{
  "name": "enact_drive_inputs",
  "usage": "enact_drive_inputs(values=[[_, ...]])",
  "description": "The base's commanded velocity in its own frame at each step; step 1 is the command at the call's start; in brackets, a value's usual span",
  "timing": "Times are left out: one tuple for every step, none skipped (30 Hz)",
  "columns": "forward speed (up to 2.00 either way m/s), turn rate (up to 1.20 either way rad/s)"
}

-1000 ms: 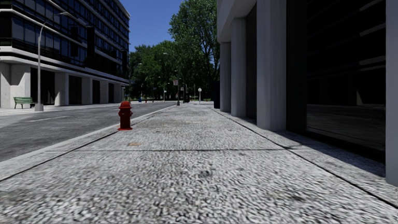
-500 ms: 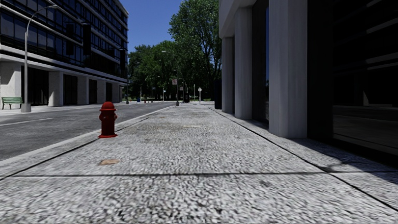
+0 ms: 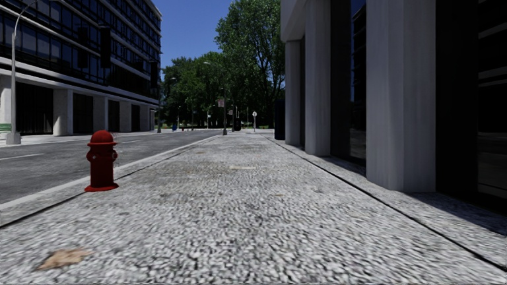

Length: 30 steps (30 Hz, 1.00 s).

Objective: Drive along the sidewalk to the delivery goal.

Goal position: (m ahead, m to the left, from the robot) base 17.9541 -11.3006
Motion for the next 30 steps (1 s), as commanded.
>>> enact_drive_inputs(values=[[2.0,0.0],[2.0,0.0],[2.0,0.0],[2.0,0.0],[2.0,0.0],[2.0,0.0],[2.0,0.0],[2.0,0.0],[2.0,0.0],[2.0,0.0],[2.0,0.0],[2.0,0.0],[2.0,0.0],[2.0,0.0],[2.0,0.0],[2.0,0.0],[2.0,0.0],[2.0,0.0],[2.0,0.0],[2.0,0.0],[2.0,0.0],[2.0,0.0],[2.0,0.0],[2.0,0.0],[2.0,0.0],[2.0,0.0],[2.0,0.0],[2.0,0.0],[2.0,0.0],[2.0,0.0]])
